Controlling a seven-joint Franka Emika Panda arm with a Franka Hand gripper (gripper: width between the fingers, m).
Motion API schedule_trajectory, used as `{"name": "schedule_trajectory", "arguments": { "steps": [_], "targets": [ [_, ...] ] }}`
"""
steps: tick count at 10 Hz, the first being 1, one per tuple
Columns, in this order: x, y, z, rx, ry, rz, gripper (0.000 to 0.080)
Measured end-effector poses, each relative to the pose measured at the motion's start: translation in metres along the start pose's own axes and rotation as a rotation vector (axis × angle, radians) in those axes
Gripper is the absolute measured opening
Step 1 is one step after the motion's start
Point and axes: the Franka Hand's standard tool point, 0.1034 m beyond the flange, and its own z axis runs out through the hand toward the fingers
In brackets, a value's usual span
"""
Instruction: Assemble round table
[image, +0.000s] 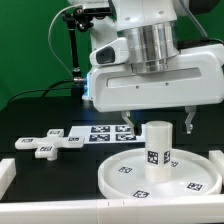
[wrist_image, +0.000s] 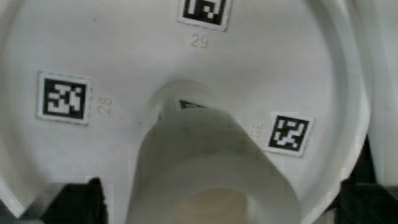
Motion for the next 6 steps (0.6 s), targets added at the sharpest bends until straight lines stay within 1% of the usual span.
{"name": "schedule_trajectory", "arguments": {
  "steps": [2, 5, 6],
  "targets": [
    [0.0001, 0.0011, 0.0, -0.002, -0.007, -0.104, 0.0649],
    [0.0003, 0.0024, 0.0001, -0.006, -0.008, -0.336, 0.0649],
    [0.0005, 0.0024, 0.0001, -0.015, -0.008, -0.439, 0.0649]
  ]
}}
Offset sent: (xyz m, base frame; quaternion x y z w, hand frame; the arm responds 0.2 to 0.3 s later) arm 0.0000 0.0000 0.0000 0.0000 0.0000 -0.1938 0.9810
